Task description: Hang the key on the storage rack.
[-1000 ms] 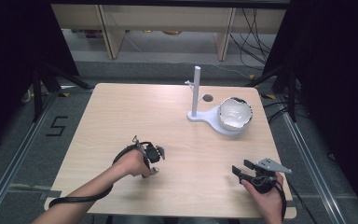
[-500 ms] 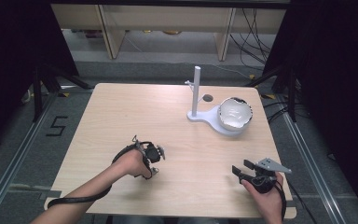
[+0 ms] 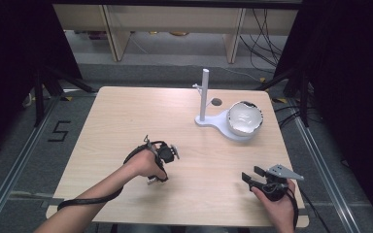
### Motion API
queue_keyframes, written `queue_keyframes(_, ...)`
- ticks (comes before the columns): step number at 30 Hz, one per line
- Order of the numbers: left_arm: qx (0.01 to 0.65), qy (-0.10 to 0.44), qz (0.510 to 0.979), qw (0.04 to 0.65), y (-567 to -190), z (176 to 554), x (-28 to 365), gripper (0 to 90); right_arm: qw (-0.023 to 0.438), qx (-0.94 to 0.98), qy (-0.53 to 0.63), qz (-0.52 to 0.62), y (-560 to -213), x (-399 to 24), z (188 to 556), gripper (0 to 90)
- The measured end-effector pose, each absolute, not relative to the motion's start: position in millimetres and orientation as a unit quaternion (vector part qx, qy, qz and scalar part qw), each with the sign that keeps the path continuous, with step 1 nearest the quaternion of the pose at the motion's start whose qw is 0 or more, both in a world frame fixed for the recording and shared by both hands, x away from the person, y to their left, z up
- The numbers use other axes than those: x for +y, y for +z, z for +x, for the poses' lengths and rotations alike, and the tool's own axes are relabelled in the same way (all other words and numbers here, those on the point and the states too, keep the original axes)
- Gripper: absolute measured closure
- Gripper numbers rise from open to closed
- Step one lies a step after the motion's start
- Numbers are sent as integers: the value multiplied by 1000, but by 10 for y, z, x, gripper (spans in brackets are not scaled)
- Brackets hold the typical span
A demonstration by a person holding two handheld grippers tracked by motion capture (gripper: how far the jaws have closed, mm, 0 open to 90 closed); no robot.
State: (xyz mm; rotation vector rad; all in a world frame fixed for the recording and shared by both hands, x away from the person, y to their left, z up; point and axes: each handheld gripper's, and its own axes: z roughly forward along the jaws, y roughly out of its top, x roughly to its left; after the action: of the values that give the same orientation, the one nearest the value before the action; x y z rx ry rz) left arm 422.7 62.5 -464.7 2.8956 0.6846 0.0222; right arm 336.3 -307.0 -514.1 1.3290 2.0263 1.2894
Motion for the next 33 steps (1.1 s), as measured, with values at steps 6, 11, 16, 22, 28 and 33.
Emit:
queue_keyframes(6, 229, 3, 970, 81, -4680, 4273, 572, 586, 200, 723, 457, 478, -5146, -3072, 3367, 383)
queue_keyframes(11, 221, -1, 973, 71, -4674, 4295, 563, 647, 185, 717, 460, 490, -5142, -3048, 3349, 383)
queue_keyframes(16, 217, -5, 974, 73, -4680, 4299, 544, 725, 181, 719, 461, 488, -5134, -3054, 3344, 384)
queue_keyframes(22, 216, -9, 974, 71, -4707, 4289, 533, 770, 182, 718, 459, 491, -5138, -3052, 3343, 383)
queue_keyframes(28, 216, -10, 973, 74, -4717, 4295, 525, 819, 184, 718, 461, 488, -5142, -3051, 3349, 383)
queue_keyframes(33, 217, -12, 974, 70, -4717, 4289, 529, 859, 196, 721, 464, 476, -5143, -3070, 3363, 383)
